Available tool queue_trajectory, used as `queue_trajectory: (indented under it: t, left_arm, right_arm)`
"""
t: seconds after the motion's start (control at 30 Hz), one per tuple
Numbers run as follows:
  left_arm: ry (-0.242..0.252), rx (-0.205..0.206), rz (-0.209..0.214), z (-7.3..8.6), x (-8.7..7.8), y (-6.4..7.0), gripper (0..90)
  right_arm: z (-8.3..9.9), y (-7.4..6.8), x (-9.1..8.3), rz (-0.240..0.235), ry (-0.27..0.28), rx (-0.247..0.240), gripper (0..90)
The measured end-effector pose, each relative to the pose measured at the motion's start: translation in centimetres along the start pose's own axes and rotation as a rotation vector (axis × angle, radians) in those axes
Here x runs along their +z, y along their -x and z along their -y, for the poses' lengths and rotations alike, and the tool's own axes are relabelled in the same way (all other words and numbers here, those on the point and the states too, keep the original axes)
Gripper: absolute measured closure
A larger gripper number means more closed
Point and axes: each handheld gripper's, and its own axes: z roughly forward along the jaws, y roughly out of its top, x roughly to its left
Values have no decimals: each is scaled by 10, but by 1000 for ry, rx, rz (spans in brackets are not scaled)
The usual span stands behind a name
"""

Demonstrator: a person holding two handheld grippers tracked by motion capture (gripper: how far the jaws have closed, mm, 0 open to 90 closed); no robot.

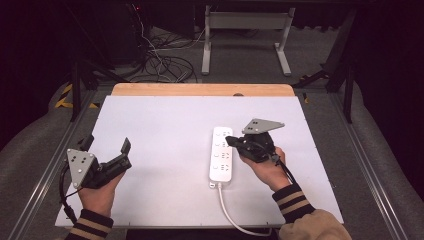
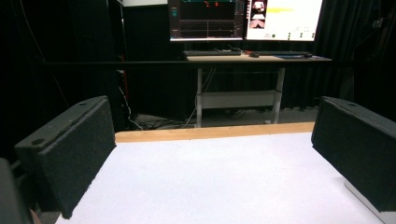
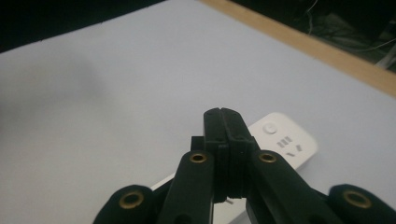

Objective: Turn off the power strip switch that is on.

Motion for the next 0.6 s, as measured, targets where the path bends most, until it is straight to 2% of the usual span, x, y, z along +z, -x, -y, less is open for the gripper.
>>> queue_trajectory:
  t: [0.03, 0.07, 0.1, 0.2, 0.27, 0.4, 0.6]
  left_arm:
    - [0, 1, -1, 0, 0, 0, 2]
    - [-2, 1, 0, 0, -1, 0, 2]
    - [-2, 2, 0, 0, -1, 0, 2]
    - [-1, 2, -2, 0, -3, -1, 2]
    - [-2, 2, -3, 0, -3, -1, 2]
    - [-5, 0, 0, 0, -2, -1, 2]
    - [-10, 1, 5, 0, -2, 0, 2]
  right_arm:
    - [2, -3, 7, -13, -20, -1, 900]
    - [8, -9, 21, -30, -72, -22, 900]
    - [8, -9, 21, -30, -72, -22, 900]
    - [22, -17, 40, -59, -145, -34, 900]
    - [33, -20, 56, -53, -218, -55, 900]
    - [39, -17, 60, -67, -210, -28, 900]
    - [42, -23, 64, -74, -233, -47, 899]
